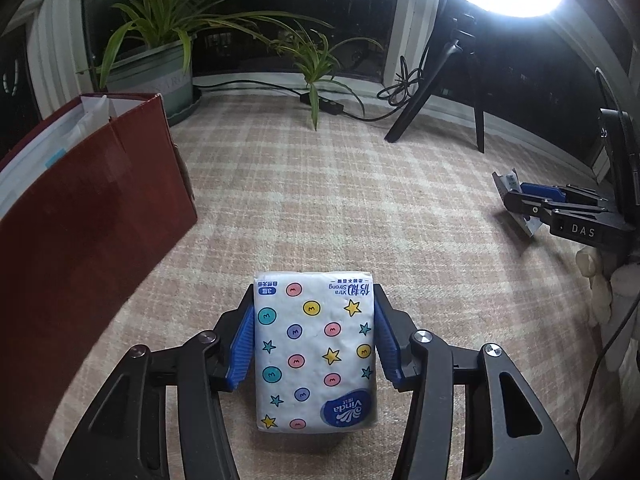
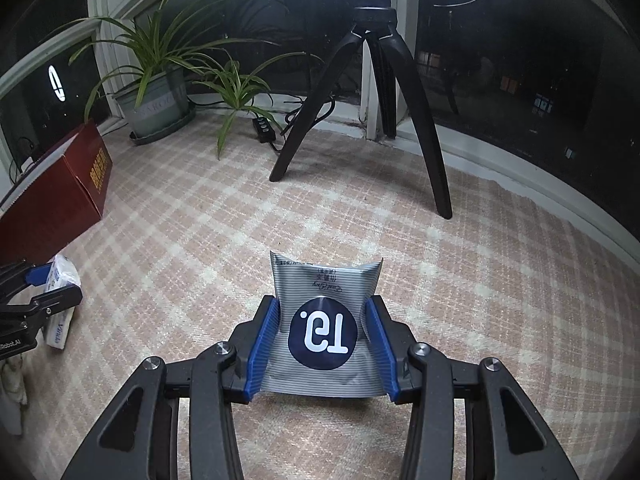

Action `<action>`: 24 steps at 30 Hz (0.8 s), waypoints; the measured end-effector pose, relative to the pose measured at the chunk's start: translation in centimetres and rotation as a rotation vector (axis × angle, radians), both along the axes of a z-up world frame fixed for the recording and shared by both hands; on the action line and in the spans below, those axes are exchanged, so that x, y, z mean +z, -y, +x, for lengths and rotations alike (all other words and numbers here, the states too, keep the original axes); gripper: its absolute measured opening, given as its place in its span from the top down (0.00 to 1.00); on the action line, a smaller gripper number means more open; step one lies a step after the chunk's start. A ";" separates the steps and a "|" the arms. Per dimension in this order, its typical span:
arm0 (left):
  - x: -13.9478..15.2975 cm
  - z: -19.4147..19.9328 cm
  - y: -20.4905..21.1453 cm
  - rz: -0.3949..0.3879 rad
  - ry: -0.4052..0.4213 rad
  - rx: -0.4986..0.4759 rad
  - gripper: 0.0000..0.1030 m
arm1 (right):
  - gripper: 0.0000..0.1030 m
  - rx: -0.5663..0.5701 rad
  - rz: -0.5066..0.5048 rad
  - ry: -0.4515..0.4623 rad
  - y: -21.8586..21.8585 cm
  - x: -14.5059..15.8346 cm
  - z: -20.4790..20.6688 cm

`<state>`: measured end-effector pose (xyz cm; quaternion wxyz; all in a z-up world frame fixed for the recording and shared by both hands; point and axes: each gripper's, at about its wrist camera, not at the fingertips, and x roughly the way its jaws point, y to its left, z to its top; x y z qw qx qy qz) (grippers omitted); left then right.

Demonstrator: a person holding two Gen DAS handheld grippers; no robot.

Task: Organize soft objects
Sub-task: 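Lift and carry the tissue pack and grey pouch over the box with both grippers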

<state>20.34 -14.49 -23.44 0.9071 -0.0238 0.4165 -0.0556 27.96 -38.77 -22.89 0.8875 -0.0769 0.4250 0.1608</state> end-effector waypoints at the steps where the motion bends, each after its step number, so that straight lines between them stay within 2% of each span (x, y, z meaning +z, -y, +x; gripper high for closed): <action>1: 0.1 -0.1 0.0 -0.001 0.002 0.000 0.51 | 0.60 0.000 0.003 0.004 0.0 0.2 -0.1; 14: 4.3 -1.9 -1.2 -0.035 0.077 -0.003 0.51 | 0.60 0.066 0.038 0.079 -2.6 4.1 -1.8; 24: 9.9 -5.0 -6.8 -0.085 0.175 0.096 0.51 | 0.60 0.174 0.079 0.147 -7.1 8.0 -2.8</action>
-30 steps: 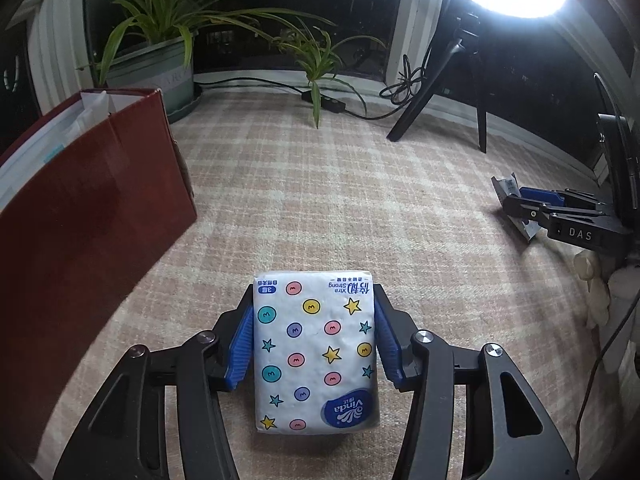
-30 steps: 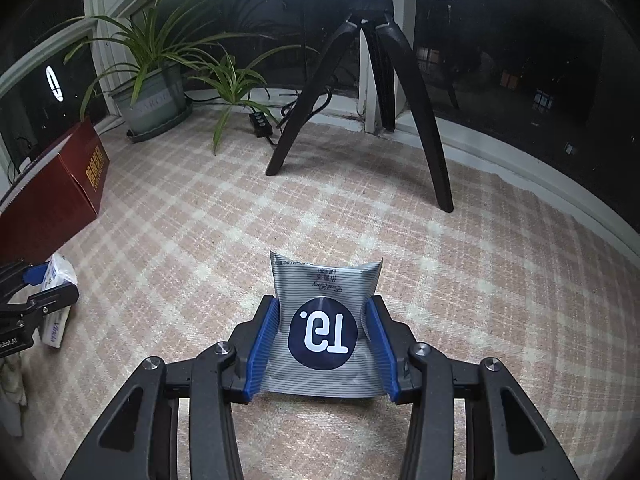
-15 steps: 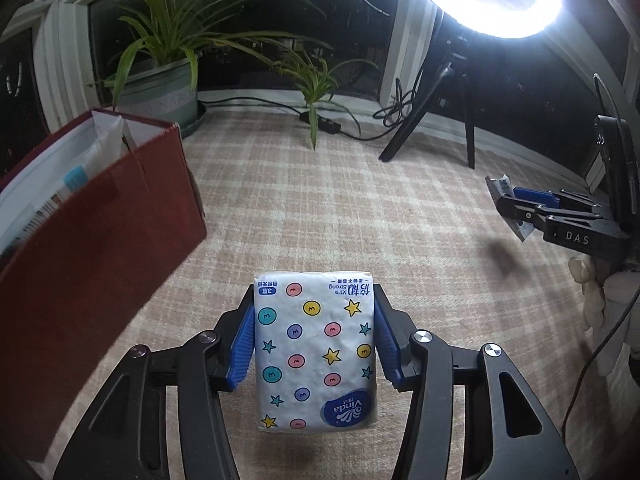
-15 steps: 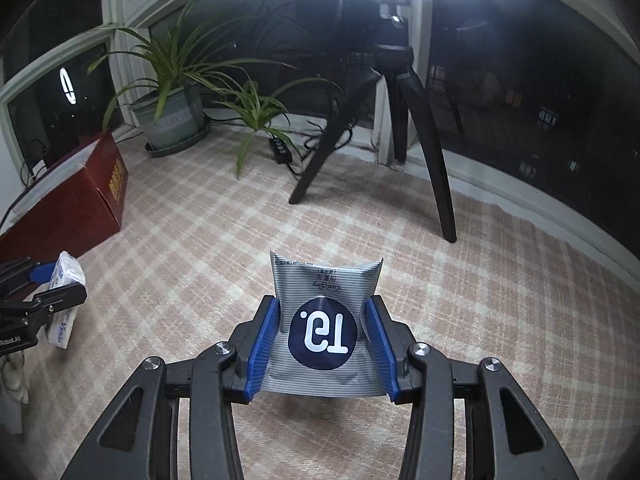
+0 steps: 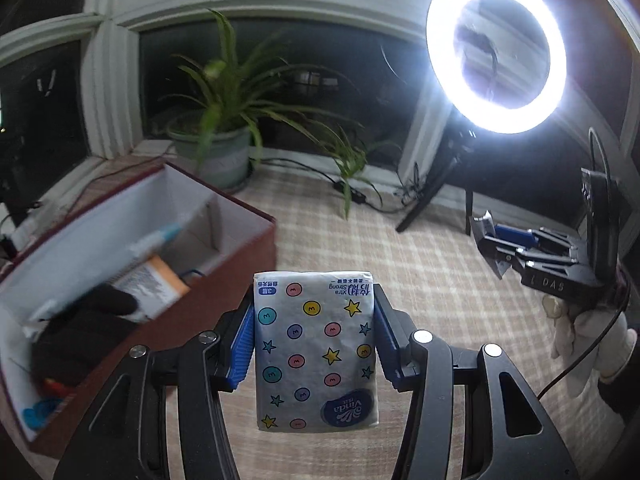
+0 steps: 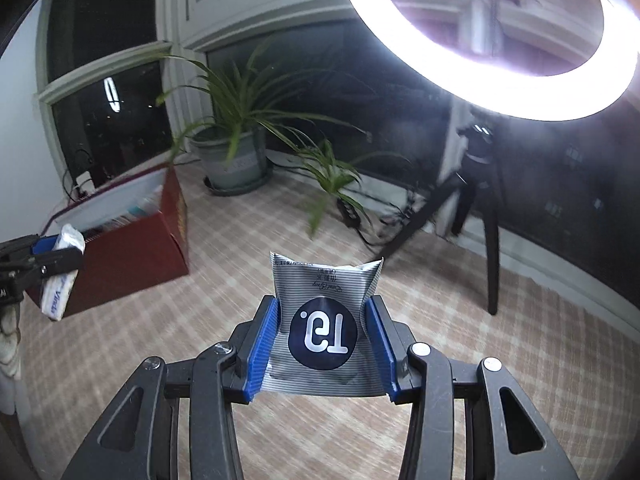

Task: Organize soft objects
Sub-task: 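Lift and carry the tissue pack and grey pouch over the box with both grippers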

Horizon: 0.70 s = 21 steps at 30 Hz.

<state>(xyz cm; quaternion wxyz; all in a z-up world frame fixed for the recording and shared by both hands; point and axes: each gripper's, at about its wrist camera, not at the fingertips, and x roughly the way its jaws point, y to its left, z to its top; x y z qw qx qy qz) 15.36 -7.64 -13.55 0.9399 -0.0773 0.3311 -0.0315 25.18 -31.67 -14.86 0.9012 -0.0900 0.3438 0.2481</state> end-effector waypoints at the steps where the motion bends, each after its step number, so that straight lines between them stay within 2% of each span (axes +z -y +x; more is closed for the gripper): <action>1: 0.6 -0.3 -0.7 -0.004 0.010 0.014 0.51 | 0.60 0.015 0.004 0.007 -0.6 0.4 -0.1; 8: 3.3 -2.9 -6.2 -0.009 0.068 0.131 0.51 | 0.60 0.125 0.026 0.052 -5.9 2.8 -0.5; 15: 3.9 -4.0 -10.0 0.012 0.087 0.223 0.51 | 0.60 0.246 0.028 0.087 -12.7 4.6 -0.4; 21: 3.4 -5.2 -12.8 0.013 0.086 0.304 0.51 | 0.60 0.313 0.031 0.088 -17.7 4.8 -0.1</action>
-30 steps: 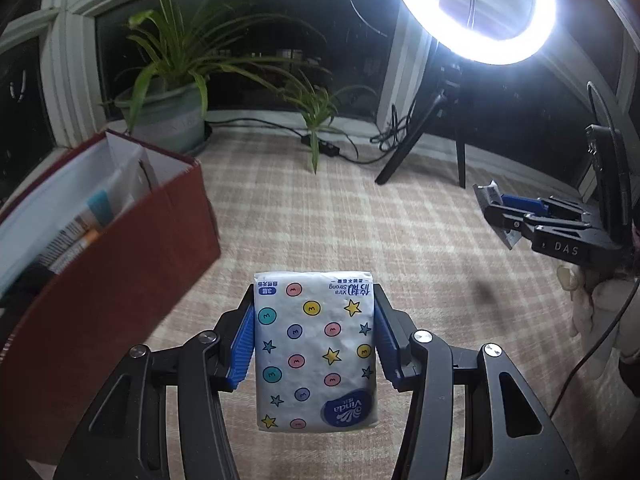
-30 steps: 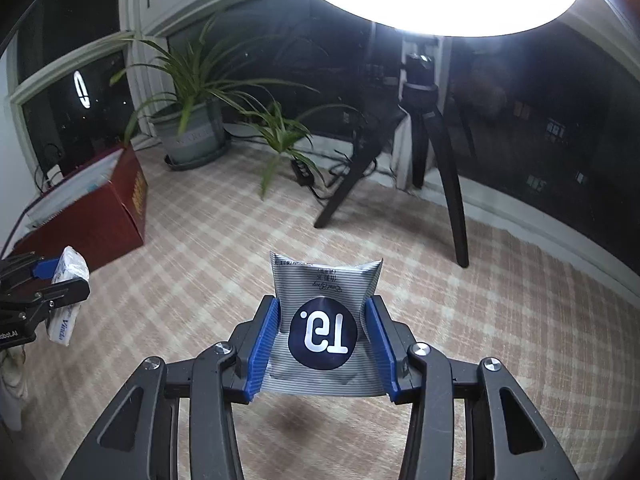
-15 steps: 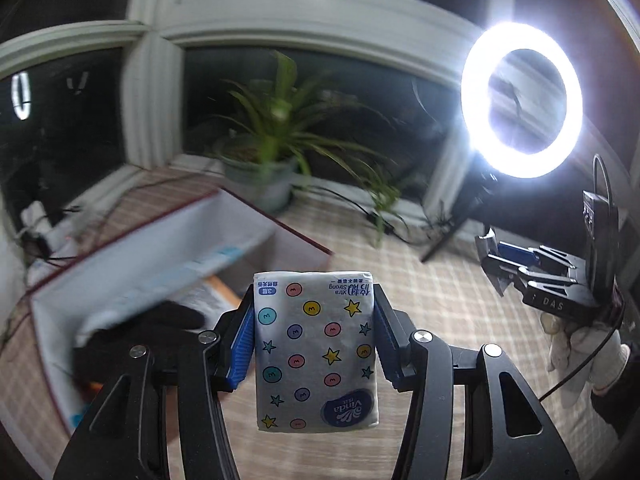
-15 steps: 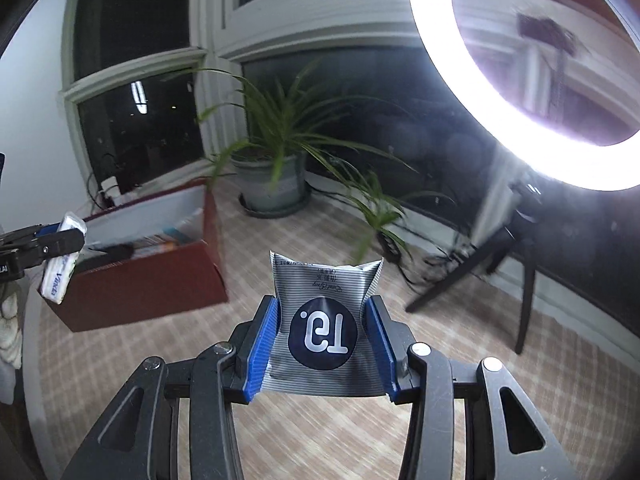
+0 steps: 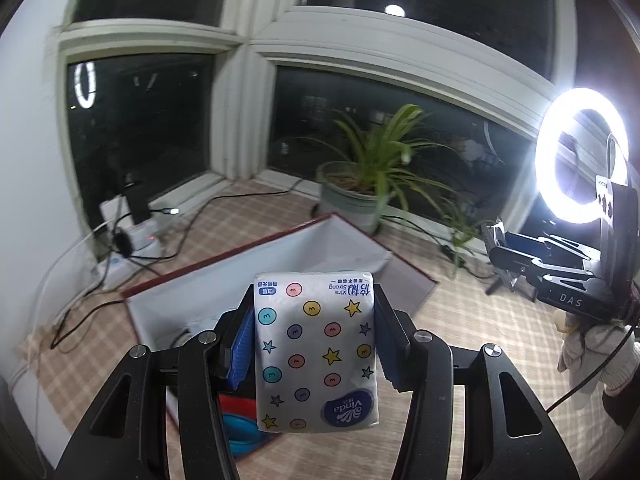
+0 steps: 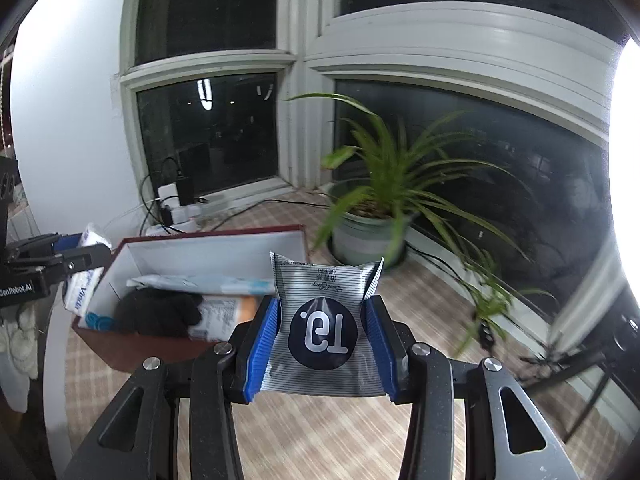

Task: Organize soft objects
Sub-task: 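Lift and carry the tissue pack and grey pouch over the box with both grippers, then lower both items into the box and open both grippers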

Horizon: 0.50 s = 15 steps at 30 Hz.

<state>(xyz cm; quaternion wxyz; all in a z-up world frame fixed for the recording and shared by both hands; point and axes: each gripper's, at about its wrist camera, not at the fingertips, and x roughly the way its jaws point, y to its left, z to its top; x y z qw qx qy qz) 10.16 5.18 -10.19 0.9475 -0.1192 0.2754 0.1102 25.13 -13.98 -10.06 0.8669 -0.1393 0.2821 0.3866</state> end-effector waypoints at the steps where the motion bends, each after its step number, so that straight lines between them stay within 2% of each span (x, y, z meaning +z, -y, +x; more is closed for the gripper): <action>1: -0.1 -0.1 -0.5 0.001 -0.002 0.013 0.51 | 0.60 0.012 0.002 -0.008 -1.0 -0.1 0.2; 8: -1.1 0.0 -3.1 0.006 -0.030 0.075 0.51 | 0.60 0.061 -0.024 -0.038 -6.1 -1.3 0.9; 15: -2.3 0.5 -4.5 -0.012 -0.075 0.111 0.51 | 0.60 0.081 -0.054 -0.081 -9.2 -3.2 1.9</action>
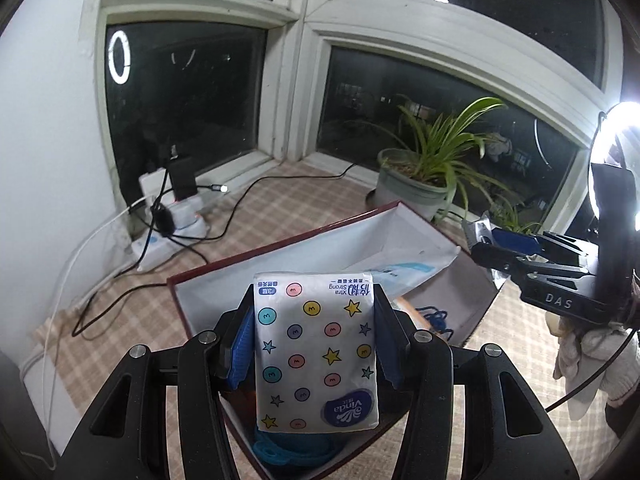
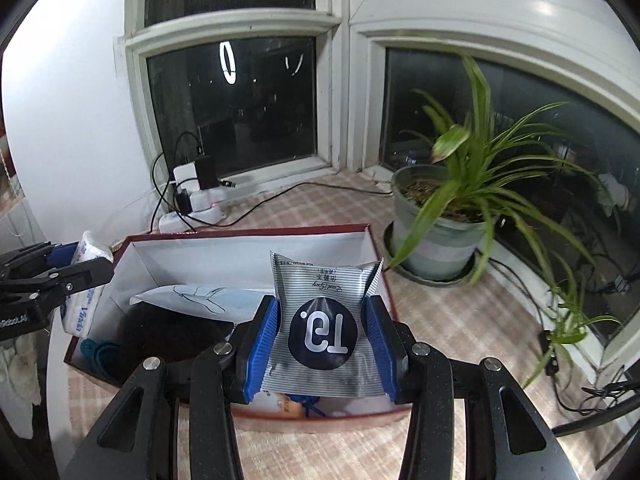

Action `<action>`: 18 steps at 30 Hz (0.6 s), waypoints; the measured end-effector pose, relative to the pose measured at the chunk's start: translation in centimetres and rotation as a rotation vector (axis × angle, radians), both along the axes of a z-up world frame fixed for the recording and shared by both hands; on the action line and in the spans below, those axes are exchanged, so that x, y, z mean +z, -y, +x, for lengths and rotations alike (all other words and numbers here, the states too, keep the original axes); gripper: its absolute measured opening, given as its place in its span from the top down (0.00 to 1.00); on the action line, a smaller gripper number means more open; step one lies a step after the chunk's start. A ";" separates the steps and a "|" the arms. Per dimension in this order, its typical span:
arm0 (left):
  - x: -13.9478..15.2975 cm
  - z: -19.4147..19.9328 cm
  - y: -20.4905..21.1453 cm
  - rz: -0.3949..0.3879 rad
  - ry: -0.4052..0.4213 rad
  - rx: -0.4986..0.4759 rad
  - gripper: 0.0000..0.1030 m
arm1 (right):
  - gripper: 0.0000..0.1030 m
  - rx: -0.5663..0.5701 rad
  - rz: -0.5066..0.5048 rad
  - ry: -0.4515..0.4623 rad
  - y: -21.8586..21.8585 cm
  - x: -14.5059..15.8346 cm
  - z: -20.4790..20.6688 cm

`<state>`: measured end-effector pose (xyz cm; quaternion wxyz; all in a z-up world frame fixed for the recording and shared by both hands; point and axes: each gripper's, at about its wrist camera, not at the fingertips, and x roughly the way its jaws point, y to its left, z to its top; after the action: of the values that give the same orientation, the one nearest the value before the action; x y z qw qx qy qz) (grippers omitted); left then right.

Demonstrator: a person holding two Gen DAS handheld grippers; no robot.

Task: Organize soft objects
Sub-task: 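Lower both items into the box and open both grippers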

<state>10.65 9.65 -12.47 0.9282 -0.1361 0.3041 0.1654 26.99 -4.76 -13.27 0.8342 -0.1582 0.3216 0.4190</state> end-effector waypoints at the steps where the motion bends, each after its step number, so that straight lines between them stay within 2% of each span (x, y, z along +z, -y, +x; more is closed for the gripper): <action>1: -0.1 0.1 0.0 0.000 -0.002 0.002 0.51 | 0.60 0.002 -0.005 -0.004 -0.3 -0.3 0.1; 5: -0.5 0.3 0.0 0.012 -0.019 0.012 0.51 | 0.59 0.008 -0.015 -0.054 -1.0 -1.3 0.9; 10: -1.1 0.4 -0.6 -0.011 -0.044 0.028 0.48 | 0.48 0.000 -0.021 -0.075 -1.3 -1.8 1.3; 11: -1.1 0.4 -0.7 -0.007 -0.045 0.032 0.46 | 0.42 0.000 -0.021 -0.078 -1.3 -1.8 1.4; 14: -1.1 0.4 -0.8 -0.016 -0.046 0.029 0.33 | 0.35 -0.005 -0.023 -0.065 -1.3 -1.6 1.2; 18: -1.1 0.4 -0.6 -0.012 -0.047 0.027 0.31 | 0.27 -0.009 -0.033 -0.057 -1.4 -1.6 1.1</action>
<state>11.01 10.25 -13.56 0.9177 -0.1416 0.3249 0.1794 28.12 -3.40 -14.88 0.8239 -0.1584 0.3529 0.4141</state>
